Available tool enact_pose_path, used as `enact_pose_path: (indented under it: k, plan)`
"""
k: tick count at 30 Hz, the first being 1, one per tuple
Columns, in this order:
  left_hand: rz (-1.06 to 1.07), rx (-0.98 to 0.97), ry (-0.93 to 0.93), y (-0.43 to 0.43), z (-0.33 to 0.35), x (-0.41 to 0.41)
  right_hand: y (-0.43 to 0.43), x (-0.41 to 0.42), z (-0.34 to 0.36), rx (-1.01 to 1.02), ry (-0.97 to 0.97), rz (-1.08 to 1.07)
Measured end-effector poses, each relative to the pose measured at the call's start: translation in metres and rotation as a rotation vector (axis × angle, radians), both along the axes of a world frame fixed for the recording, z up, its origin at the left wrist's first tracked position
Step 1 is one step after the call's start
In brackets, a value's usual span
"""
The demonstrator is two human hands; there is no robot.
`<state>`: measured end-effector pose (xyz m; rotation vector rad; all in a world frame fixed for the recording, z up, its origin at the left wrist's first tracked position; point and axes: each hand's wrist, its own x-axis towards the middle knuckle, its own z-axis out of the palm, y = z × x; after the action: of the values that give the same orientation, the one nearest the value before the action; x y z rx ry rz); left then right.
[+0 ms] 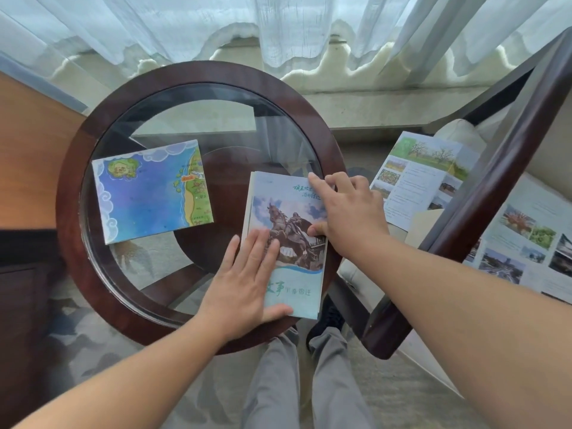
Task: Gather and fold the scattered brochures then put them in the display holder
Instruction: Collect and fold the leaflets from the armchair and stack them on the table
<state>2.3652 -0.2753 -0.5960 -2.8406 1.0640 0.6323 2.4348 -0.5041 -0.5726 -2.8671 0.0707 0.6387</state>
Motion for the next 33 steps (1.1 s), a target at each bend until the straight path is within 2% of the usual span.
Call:
enact_pose_path:
  k: [3, 7, 9, 16, 19, 23, 28, 33]
  plan:
    - [-0.001, -0.01, -0.002, 0.007, 0.004, -0.018, 0.001, 0.001, 0.003, -0.006, 0.009, 0.004]
    - [0.118, -0.067, -0.017, -0.047, 0.006, 0.005, 0.0, 0.002, 0.003, -0.004, 0.007, 0.003]
    - [0.155, -0.004, -0.013, -0.068, 0.004, 0.017, 0.0, 0.001, 0.003, -0.018, 0.0, 0.011]
    - [0.06, -0.002, 0.079, -0.048, 0.018, -0.003, 0.004, 0.005, 0.013, -0.046, 0.031, 0.037]
    - [0.121, -0.066, 0.037, -0.055, 0.039, 0.025, 0.007, 0.008, 0.026, -0.033, 0.023, 0.056]
    - [0.11, -0.161, 0.049, -0.068, 0.064, 0.057, 0.002, -0.002, 0.056, 0.093, -0.036, -0.007]
    - [0.077, -0.304, 0.012, -0.106, 0.095, 0.066, -0.029, -0.033, 0.1, 0.238, -0.129, -0.169]
    - [-0.013, -0.525, -0.013, -0.185, 0.131, 0.049, -0.086, -0.079, 0.131, 0.348, -0.291, -0.379]
